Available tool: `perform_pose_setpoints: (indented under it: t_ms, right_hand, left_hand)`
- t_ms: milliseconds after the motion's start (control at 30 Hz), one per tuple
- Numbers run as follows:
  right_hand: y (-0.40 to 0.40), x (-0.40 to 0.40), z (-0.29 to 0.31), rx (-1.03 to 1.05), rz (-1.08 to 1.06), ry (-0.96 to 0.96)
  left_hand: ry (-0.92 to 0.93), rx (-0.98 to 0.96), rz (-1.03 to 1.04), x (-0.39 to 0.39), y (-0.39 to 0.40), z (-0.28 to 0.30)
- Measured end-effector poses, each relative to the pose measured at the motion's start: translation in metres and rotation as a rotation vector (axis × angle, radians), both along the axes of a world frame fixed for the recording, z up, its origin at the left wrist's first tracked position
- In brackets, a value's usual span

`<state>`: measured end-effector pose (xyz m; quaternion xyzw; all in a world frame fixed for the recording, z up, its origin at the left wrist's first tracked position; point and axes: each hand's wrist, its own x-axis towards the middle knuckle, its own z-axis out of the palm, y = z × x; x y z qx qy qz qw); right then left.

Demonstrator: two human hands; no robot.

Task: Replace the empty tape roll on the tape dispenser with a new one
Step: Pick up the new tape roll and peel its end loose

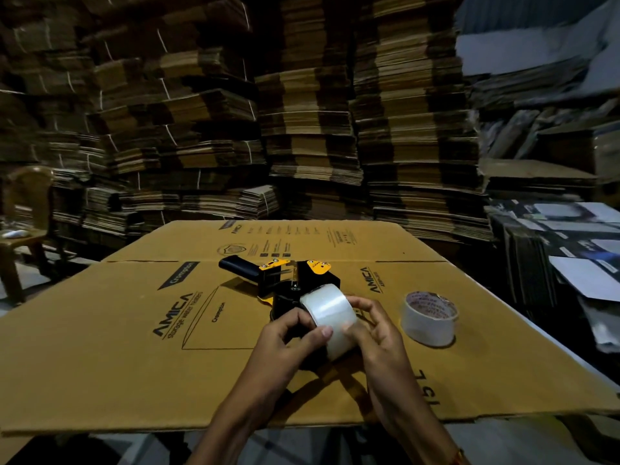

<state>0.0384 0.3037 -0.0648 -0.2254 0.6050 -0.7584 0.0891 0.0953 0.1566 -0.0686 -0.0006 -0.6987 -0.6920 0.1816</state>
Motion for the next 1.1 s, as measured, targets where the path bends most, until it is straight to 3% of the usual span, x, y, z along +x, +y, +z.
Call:
perform_pose_setpoints:
  t_ms: [233, 533, 800, 933, 1000, 1100]
  right_hand:
    - [-0.003, -0.004, 0.001, -0.006, -0.008, 0.031]
    - [-0.009, 0.003, 0.002, 0.093, 0.022, 0.147]
    - [-0.002, -0.004, -0.002, 0.029, 0.107, -0.001]
    - [0.001, -0.016, 0.0, 0.071, 0.156, 0.022]
    - [0.002, -0.026, 0.003, 0.068, 0.193, 0.006]
    - [0.006, -0.042, 0.01, 0.088, 0.218, -0.004]
  left_hand:
    - [-0.035, 0.137, -0.008, 0.003, 0.0, 0.008]
    - [-0.077, 0.109, -0.045, 0.005, -0.006, 0.005]
    - [-0.107, 0.376, 0.06, 0.0, -0.002, 0.002]
    - [-0.036, 0.443, 0.156, -0.002, 0.002, 0.004]
    - [-0.024, 0.379, 0.215, -0.003, 0.005, 0.003]
    - [-0.057, 0.126, 0.214, -0.003, 0.004, -0.001]
